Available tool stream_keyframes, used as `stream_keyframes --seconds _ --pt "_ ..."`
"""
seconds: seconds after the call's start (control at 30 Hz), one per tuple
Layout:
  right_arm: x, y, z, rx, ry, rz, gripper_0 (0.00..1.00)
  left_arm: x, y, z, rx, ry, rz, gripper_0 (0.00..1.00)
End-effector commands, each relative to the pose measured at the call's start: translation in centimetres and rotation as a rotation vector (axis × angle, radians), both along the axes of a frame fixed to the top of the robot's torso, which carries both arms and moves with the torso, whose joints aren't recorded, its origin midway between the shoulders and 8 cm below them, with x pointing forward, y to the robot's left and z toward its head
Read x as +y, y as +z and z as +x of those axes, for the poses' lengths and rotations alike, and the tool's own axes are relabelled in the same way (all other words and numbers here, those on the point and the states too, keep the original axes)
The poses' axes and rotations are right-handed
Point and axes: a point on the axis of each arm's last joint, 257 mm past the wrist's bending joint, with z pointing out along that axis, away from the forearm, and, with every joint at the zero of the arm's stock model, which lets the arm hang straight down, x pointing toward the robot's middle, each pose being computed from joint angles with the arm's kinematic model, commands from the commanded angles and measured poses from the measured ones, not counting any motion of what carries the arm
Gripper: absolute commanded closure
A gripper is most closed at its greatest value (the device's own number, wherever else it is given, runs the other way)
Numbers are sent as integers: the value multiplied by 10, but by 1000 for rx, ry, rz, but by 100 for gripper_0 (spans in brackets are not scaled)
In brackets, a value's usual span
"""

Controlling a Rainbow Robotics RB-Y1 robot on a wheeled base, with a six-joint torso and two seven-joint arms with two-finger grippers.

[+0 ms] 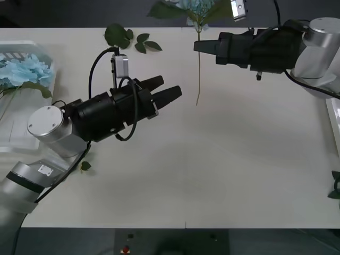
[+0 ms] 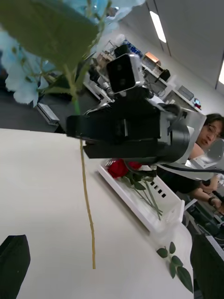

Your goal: Put the red flowers into the right box and the blue flowers into the left box

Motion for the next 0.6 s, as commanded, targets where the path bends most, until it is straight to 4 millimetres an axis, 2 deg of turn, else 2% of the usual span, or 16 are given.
stream_keyframes --seconds 0.03,0.23,0.47,0.6 --pt "11 26 -10 -36 49 67 100 -5 -19 0 20 2 20 0" --pt "17 27 -23 -38 86 80 100 -13 -27 13 38 9 30 0" --pt "5 28 -43 -46 161 56 100 -25 -23 31 46 15 19 0" --pt "7 28 -47 -44 179 59 100 -31 -24 41 54 19 22 0"
